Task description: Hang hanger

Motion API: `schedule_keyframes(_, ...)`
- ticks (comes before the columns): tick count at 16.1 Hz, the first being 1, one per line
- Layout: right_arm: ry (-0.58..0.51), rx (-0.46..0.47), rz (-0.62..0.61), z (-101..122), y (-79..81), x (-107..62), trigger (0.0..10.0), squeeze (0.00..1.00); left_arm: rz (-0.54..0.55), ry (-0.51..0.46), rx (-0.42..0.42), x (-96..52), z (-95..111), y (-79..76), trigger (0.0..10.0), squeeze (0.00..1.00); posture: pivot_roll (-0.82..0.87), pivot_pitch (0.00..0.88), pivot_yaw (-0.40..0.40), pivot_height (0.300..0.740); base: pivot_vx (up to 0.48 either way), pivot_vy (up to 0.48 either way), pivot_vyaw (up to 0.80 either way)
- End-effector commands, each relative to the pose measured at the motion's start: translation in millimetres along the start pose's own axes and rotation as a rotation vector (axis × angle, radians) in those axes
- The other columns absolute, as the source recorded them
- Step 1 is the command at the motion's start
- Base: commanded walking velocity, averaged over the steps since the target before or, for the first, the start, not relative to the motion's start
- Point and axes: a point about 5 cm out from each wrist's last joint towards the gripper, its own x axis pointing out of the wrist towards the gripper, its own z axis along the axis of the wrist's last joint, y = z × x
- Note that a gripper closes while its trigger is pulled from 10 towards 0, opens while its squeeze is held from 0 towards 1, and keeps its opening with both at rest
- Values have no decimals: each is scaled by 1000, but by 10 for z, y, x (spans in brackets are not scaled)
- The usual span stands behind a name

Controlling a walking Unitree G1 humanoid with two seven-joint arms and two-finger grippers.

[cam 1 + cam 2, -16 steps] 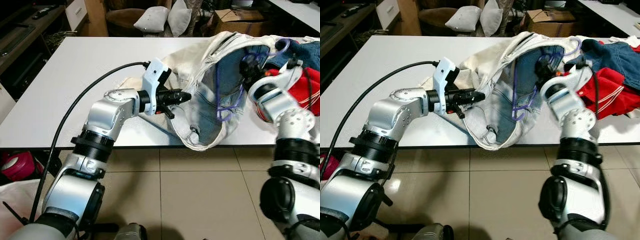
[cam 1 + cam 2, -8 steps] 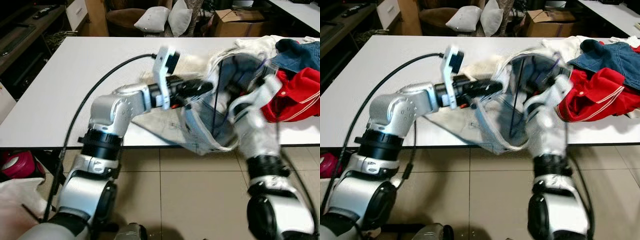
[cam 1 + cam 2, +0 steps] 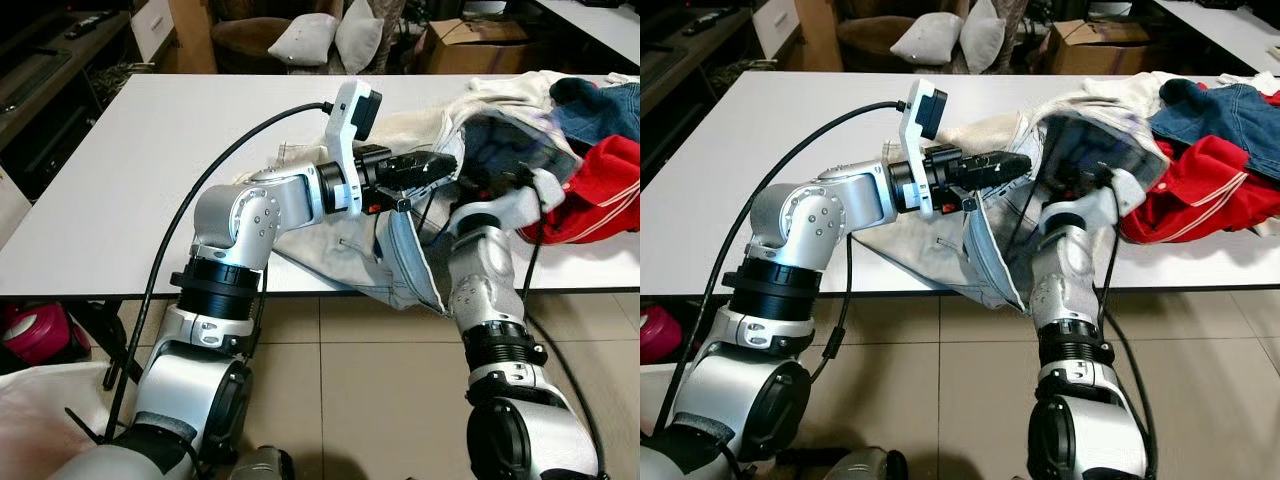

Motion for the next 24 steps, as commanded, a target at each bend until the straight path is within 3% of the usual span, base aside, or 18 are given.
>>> schedule_keyframes(1,-24,50,46,75,79,56,10000,0,-15,4,36,27,48,-75,0,0,27,0,38,740,0,0,0)
schedule_keyframes(3,79,-24,102,-91,95,35,10000,0,-19,-14,13,30,65,-94,0,0,29,0,32,740,0,0,0)
schedule_keyframes(5,227,-167,193,-308,95,-47,10000,0,10,-51,13,38,133,-68,0,0,32,0,26,740,0,0,0)
schedule_keyframes(7,397,-410,330,-469,50,-153,10000,0,133,-132,16,22,276,71,0,0,31,0,22,740,0,0,0)
schedule_keyframes(8,435,-442,358,-451,6,-183,10000,0,196,-173,24,5,361,141,0,0,32,0,21,740,0,0,0)
schedule_keyframes(12,508,-432,404,-101,-180,-272,10000,0,404,-316,62,-100,700,363,0,0,26,0,20,740,0,0,0)
schedule_keyframes(14,518,-353,445,323,-248,-443,10000,0,557,-355,63,-197,812,569,0,0,12,0,31,740,0,0,0)
schedule_keyframes(15,516,-350,442,378,-266,-465,10000,0,578,-354,68,-214,812,597,0,0,7,0,35,740,0,0,0)
schedule_keyframes(17,480,-301,445,686,-276,-558,10000,0,675,-313,104,-281,733,745,0,0,5,0,37,740,0,0,0)
schedule_keyframes(19,440,-229,535,974,-117,-681,10000,0,769,-239,136,-337,554,892,0,0,-7,0,42,740,0,0,0)
schedule_keyframes(22,419,-163,593,1160,33,-767,10000,0,797,-157,160,-322,352,975,0,0,-22,0,48,740,0,0,0)
schedule_keyframes(24,343,-129,588,1323,152,-718,10000,0,780,-50,194,-275,82,1014,0,0,-31,0,54,740,0,0,0)
